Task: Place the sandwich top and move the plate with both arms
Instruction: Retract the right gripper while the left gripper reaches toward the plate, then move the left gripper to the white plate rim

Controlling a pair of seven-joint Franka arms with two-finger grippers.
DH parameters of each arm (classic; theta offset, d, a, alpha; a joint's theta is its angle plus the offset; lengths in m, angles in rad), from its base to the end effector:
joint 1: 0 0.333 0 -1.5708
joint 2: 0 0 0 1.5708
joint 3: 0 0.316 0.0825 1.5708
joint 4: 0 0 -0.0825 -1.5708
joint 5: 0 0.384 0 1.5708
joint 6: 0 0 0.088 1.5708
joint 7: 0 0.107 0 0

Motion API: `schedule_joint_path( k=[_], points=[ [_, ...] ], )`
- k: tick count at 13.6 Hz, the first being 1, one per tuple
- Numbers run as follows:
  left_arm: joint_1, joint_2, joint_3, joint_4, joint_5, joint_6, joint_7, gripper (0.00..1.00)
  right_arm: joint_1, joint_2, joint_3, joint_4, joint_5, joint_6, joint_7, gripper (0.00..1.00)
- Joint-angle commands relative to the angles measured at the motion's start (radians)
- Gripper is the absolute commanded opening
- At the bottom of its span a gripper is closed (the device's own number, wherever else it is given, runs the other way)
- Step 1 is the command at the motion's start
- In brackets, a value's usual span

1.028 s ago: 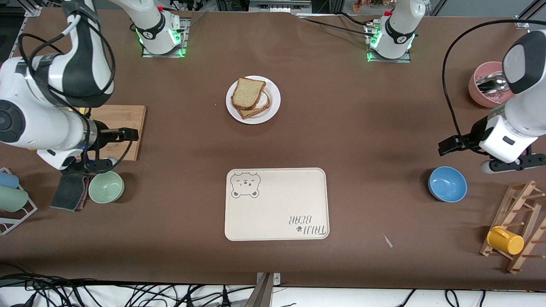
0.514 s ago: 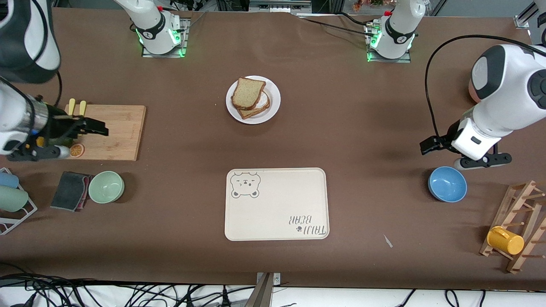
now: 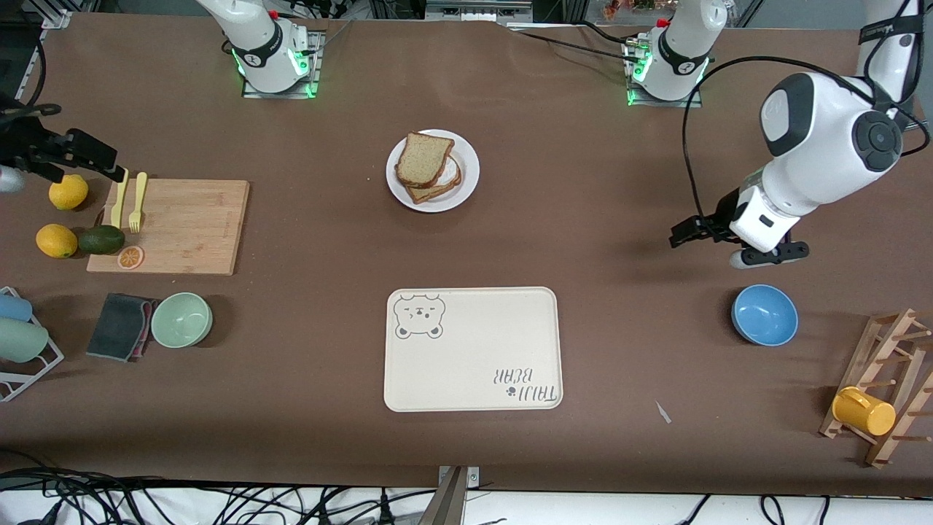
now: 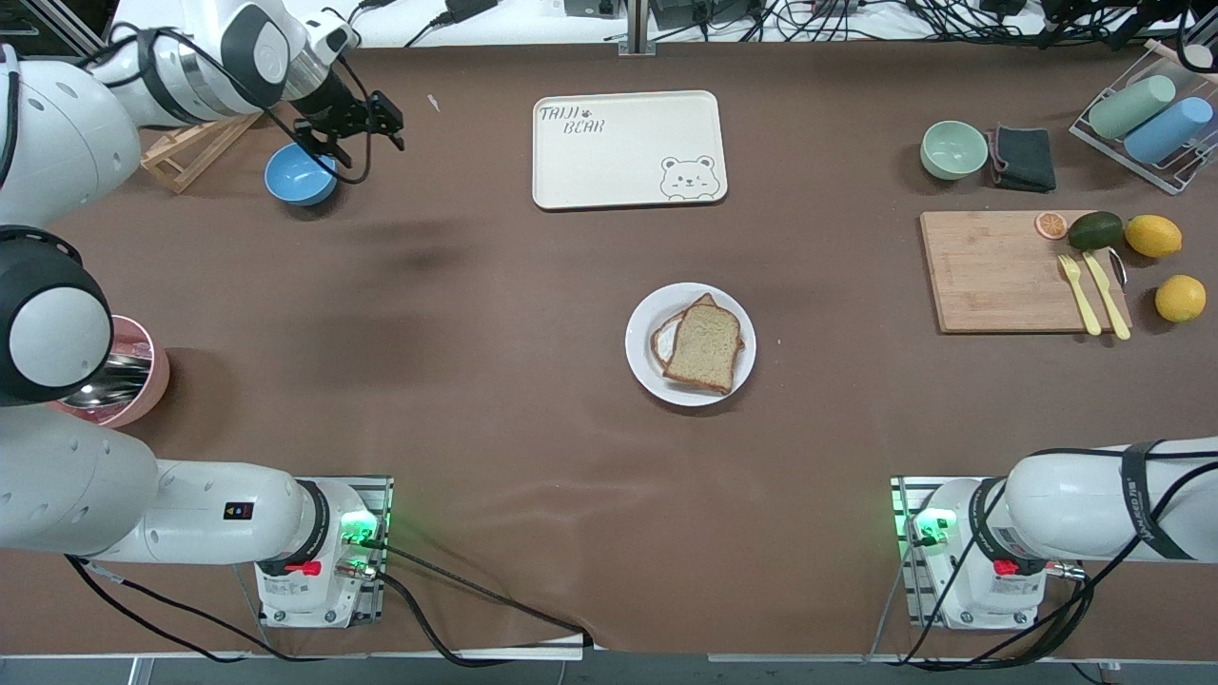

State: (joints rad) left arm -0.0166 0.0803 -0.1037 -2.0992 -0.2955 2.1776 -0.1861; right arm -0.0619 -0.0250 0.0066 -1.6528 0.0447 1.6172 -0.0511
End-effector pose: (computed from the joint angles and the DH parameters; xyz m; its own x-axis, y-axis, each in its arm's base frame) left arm 0.5532 -0.0773 0.3840 0.9720 0.2249 -0.0684 0.2349 -0.9423 0.2384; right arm 0.5489 -0.0257 0.6036 0.9999 -0.0063 -0.0084 -0.0067 -0.9990 -0.0449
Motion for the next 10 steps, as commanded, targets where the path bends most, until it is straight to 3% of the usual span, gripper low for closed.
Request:
schedule_joint_path(
  k=[1, 8, 10],
  points=[
    [0.009, -0.036, -0.062, -0.087, -0.117, 0.077, 0.033, 1.00, 0.007, -0.021, -0.011, -0.035, -0.009, 0.015, 0.007, 1.00],
    [0.006, -0.008, -0.180, -0.185, -0.529, 0.128, 0.224, 1.00, 0.025, 0.014, -0.025, -0.008, -0.012, 0.010, 0.019, 1.00],
    [0.004, 0.027, -0.201, -0.211, -0.694, 0.133, 0.392, 1.00, 0.028, 0.016, -0.024, -0.008, -0.017, 0.020, 0.020, 1.00]
  ],
)
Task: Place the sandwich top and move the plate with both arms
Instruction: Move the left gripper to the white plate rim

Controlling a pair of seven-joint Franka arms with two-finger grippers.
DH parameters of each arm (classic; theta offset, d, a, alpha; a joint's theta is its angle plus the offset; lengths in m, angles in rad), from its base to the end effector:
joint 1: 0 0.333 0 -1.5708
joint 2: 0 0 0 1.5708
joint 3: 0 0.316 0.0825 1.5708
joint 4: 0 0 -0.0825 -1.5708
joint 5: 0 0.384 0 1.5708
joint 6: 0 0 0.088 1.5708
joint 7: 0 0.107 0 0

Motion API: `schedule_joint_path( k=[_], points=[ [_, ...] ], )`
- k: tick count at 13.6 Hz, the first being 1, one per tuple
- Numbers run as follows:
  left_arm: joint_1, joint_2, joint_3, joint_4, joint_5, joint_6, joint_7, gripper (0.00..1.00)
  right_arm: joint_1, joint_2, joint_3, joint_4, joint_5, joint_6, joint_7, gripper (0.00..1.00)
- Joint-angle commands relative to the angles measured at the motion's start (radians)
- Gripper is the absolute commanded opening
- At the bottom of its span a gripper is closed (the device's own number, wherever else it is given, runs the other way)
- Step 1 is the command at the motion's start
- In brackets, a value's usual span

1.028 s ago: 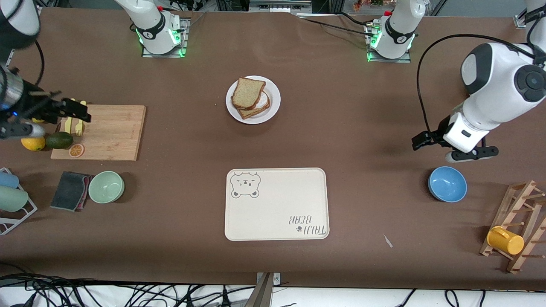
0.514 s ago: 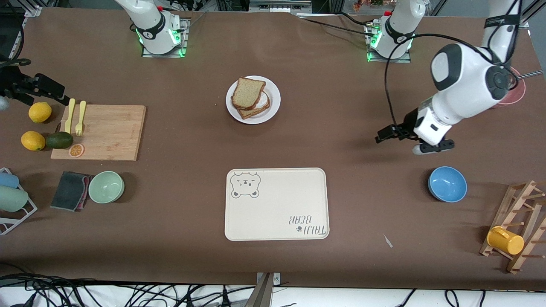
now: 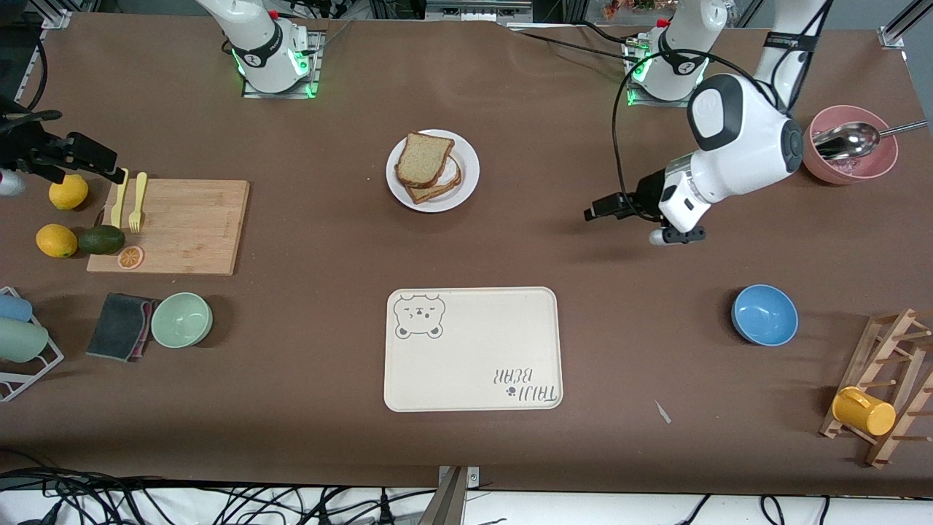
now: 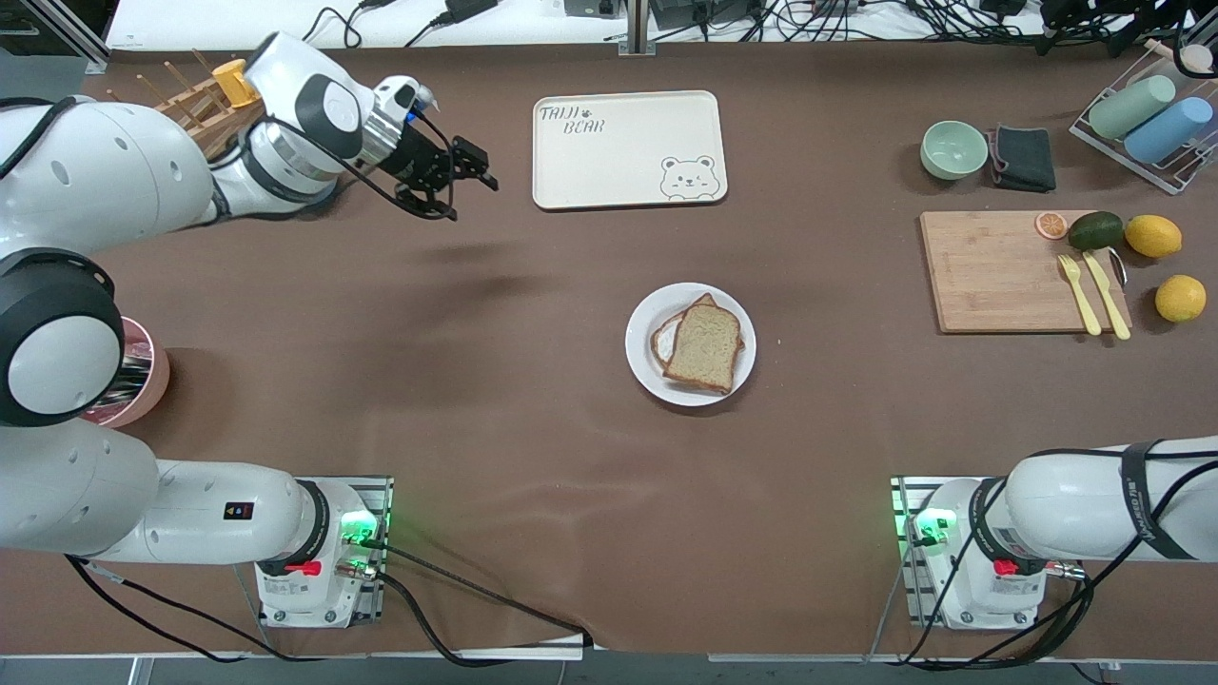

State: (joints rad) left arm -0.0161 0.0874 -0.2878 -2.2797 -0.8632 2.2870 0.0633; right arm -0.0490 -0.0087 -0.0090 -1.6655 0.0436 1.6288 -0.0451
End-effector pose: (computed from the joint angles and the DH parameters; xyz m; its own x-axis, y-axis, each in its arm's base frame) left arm 0.4932 -0.1728 0.3180 0.9613 0.1728 -0.2148 0.2665 -0.7816 0.5640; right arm 0.5537 -0.0277 0.5896 0.9995 -0.0154 -0.0261 -0.0166 -0.9989 -0.0447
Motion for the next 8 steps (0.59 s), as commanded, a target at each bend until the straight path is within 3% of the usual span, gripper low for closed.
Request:
schedule_joint_path(
  k=[1, 4, 8],
  points=[
    [0.002, 0.037, -0.021, -0.047, -0.216, 0.028, 0.253, 1.00, 0.015, -0.001, -0.008, 0.003, -0.017, 0.008, 0.014, 1.00],
    [-0.005, 0.081, -0.022, -0.063, -0.394, 0.028, 0.475, 1.00, 0.014, 0.001, -0.011, 0.001, -0.019, 0.009, 0.014, 1.00],
    [-0.005, 0.101, -0.095, -0.135, -0.584, 0.069, 0.668, 1.00, 0.014, 0.004, -0.009, 0.000, -0.018, 0.003, 0.008, 1.00]
  ],
)
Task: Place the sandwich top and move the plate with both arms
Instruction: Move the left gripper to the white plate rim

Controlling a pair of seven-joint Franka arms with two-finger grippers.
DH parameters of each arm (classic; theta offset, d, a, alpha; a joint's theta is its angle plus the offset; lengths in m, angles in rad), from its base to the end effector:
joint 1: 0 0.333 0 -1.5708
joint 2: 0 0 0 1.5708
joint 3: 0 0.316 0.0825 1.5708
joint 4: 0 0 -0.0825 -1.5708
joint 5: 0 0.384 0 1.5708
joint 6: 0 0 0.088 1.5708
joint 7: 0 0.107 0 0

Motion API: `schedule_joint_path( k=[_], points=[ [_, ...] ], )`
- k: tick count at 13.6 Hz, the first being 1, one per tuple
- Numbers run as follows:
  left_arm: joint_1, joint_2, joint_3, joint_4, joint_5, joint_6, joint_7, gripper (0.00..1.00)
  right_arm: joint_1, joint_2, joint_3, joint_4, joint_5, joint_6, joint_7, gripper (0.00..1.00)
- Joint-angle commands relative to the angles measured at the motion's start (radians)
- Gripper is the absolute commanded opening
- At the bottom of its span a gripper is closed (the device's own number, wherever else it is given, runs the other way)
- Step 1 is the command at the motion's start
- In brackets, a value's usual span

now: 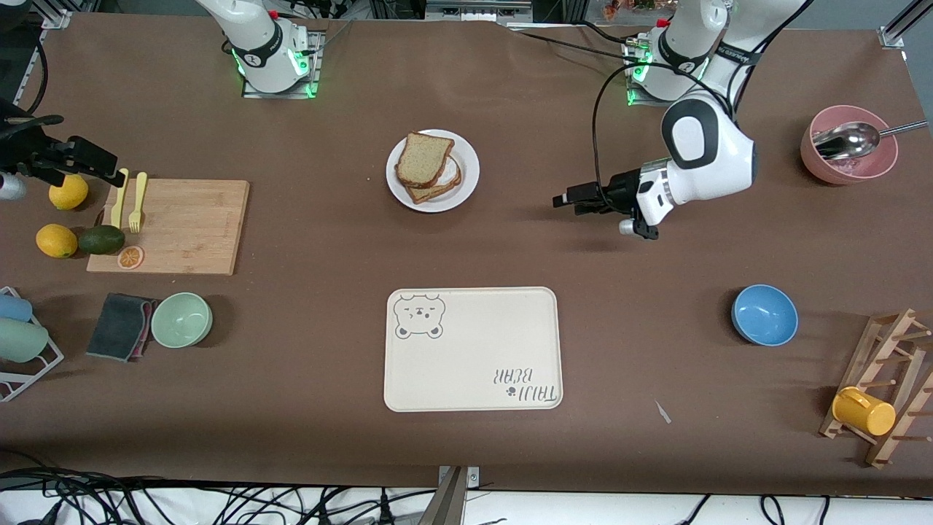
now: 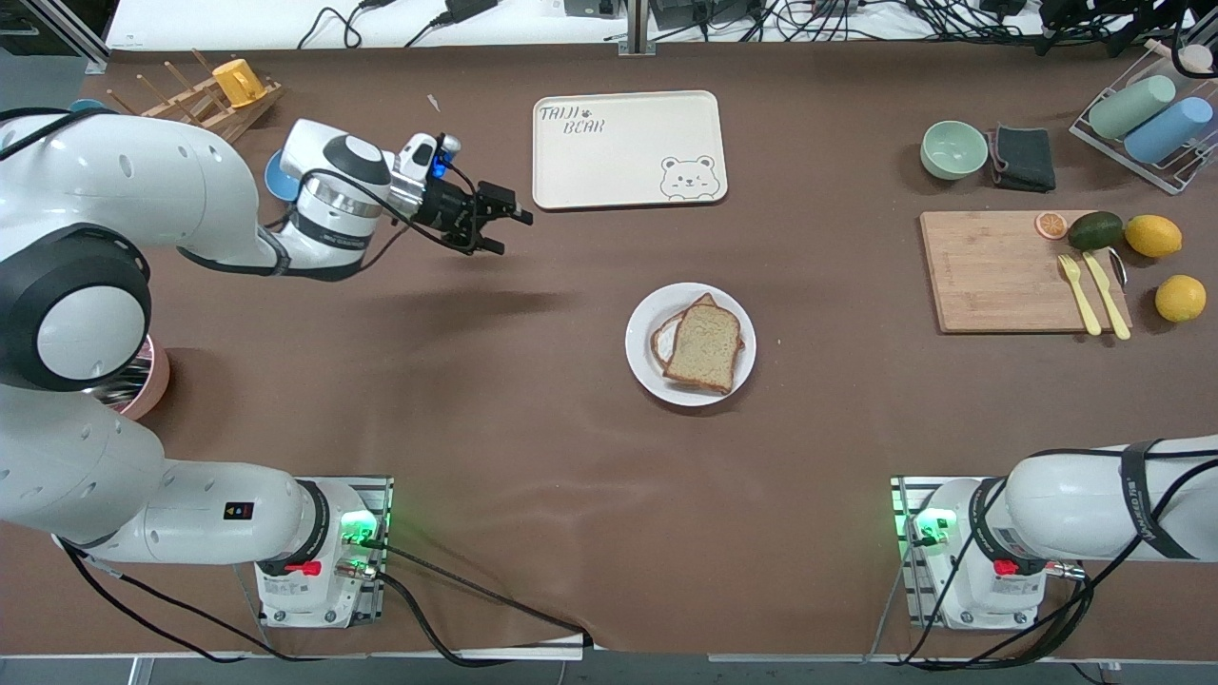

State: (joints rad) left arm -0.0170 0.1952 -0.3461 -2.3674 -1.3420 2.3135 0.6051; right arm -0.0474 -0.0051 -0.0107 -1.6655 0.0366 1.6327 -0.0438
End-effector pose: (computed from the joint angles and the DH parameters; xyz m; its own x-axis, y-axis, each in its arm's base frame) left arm 0.4540 -0.1960 0.2405 0.9864 0.0628 -0.1516 0.1585 -0.6045 0.7807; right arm 0.5550 -0.0286 0.5879 0.9995 -0.0166 -0.0261 -0.0175 -0.9991 -0.0377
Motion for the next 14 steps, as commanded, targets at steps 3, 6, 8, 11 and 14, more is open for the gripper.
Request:
schedule_joint_path(
  k=[3, 6, 8, 11, 14],
  points=[
    [-0.004, 0.024, -0.106, -0.098, -0.337, 0.053, 0.365, 1.00, 0.008, -0.003, -0.027, -0.011, 0.005, -0.031, 0.012, 1.00],
    [-0.006, 0.090, -0.227, -0.086, -0.539, 0.171, 0.484, 1.00, 0.017, -0.009, -0.011, -0.007, -0.001, -0.024, 0.013, 1.00],
    [-0.017, 0.139, -0.299, -0.058, -0.705, 0.262, 0.605, 1.00, 0.017, -0.006, -0.002, -0.003, -0.004, -0.020, 0.013, 1.00],
    [-0.118, 0.168, -0.303, -0.010, -0.856, 0.316, 0.656, 1.00, 0.017, -0.007, 0.003, -0.003, -0.006, -0.020, 0.013, 1.00],
    [-0.207, 0.220, -0.301, 0.071, -0.931, 0.418, 0.656, 1.00, 0.017, -0.007, 0.006, -0.002, -0.006, -0.020, 0.015, 1.00]
  ],
)
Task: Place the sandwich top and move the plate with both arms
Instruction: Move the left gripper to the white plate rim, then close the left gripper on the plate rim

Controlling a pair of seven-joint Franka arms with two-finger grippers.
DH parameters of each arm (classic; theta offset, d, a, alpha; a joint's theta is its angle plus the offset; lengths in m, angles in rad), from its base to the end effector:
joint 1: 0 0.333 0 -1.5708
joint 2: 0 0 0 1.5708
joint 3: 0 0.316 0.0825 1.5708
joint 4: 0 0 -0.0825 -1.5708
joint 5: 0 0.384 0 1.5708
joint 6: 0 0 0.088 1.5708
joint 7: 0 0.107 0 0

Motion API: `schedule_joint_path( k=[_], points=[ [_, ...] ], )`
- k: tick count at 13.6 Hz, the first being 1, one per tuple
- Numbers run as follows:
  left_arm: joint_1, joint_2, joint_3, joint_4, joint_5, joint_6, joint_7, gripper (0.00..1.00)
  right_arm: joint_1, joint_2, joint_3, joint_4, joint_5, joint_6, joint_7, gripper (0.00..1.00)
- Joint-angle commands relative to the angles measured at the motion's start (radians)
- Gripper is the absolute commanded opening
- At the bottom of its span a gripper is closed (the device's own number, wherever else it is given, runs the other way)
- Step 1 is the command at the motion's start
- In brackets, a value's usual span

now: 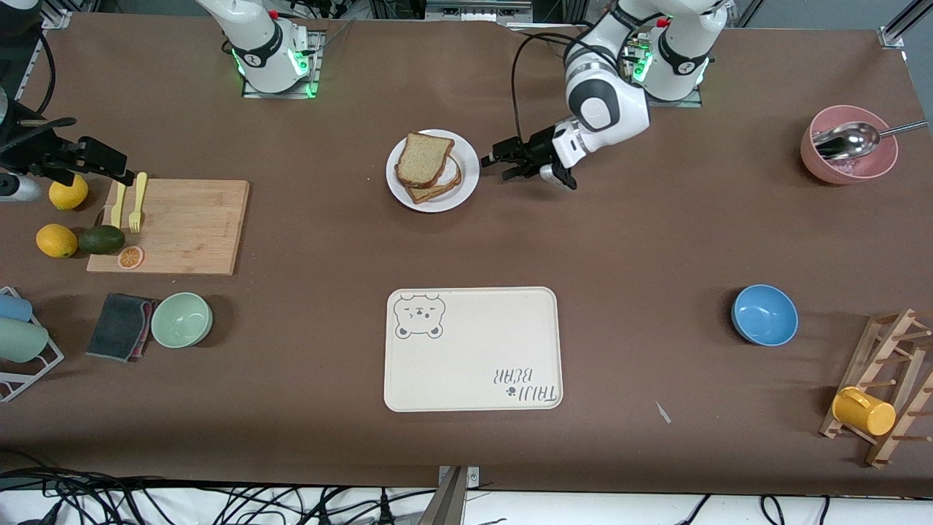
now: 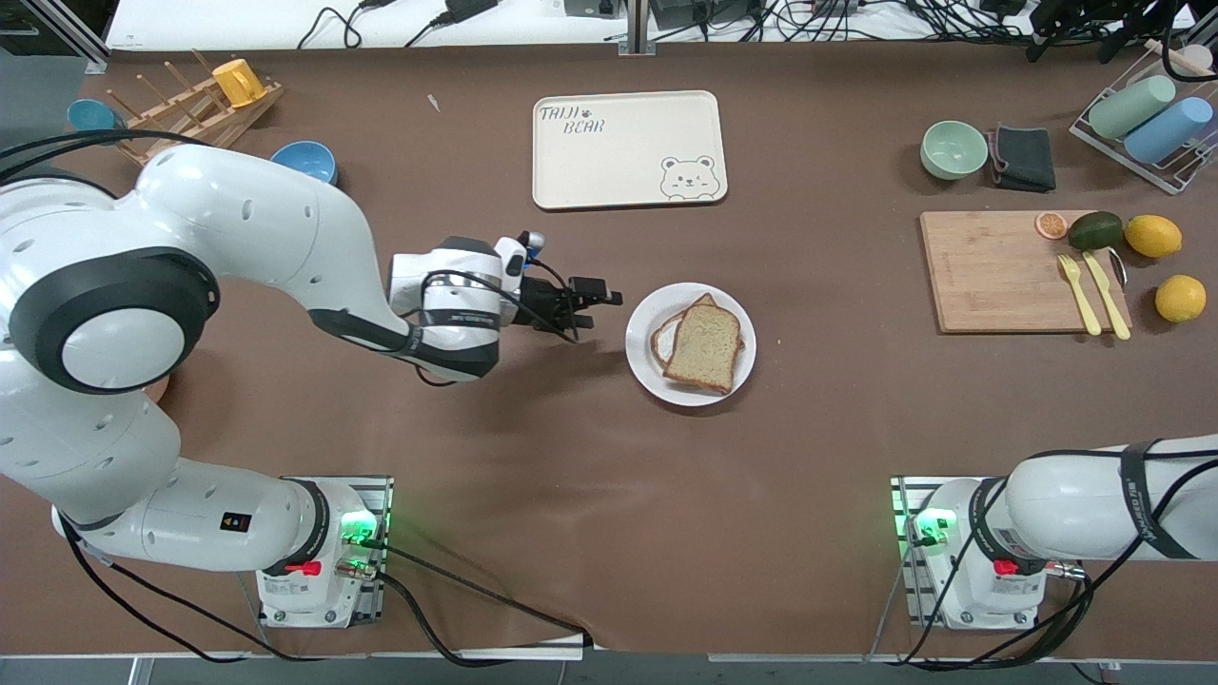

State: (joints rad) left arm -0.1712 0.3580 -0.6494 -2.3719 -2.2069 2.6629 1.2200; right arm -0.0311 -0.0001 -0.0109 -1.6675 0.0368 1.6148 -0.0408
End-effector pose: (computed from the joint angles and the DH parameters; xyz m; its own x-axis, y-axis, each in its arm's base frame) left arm 0.3224 -0.3383 0.1802 0.9863 0.1581 -0.0482 0.1291 -0.5546 0.8221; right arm 0.5546 -0.0195 0.5827 0.9987 -0.0028 -0.0511 -0.0048 -0.9992 -0.0387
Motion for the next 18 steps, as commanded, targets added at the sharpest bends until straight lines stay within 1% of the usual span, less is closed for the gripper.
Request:
schedule_joint_path(
  k=[1, 3, 5, 12, 14, 15, 18],
  points=[
    [-0.079, 0.079, 0.004, 0.104, -0.086, 0.101, 0.041, 1.00, 0.000, -0.012, 0.006, 0.000, -0.002, -0.006, 0.012, 1.00],
    [-0.106, 0.120, 0.004, 0.163, -0.106, 0.159, 0.042, 1.00, 0.000, -0.012, 0.006, 0.000, 0.000, -0.012, 0.012, 1.00],
    [-0.126, 0.147, 0.008, 0.187, -0.108, 0.172, 0.042, 1.00, 0.000, -0.012, 0.006, 0.000, 0.000, -0.010, 0.012, 1.00],
    [-0.120, 0.167, 0.022, 0.189, -0.108, 0.190, 0.070, 1.00, 0.002, -0.012, 0.008, 0.002, 0.000, -0.010, 0.012, 1.00],
    [-0.128, 0.180, 0.022, 0.189, -0.109, 0.190, 0.070, 0.94, 0.002, -0.012, 0.008, 0.002, 0.000, -0.010, 0.010, 1.00],
    [-0.129, 0.183, 0.022, 0.189, -0.111, 0.190, 0.072, 0.93, 0.002, -0.012, 0.008, 0.002, 0.000, -0.012, 0.012, 1.00],
    [-0.145, 0.190, 0.022, 0.188, -0.122, 0.190, 0.072, 0.86, 0.002, -0.012, 0.008, 0.003, -0.003, -0.012, 0.010, 1.00]
  ],
)
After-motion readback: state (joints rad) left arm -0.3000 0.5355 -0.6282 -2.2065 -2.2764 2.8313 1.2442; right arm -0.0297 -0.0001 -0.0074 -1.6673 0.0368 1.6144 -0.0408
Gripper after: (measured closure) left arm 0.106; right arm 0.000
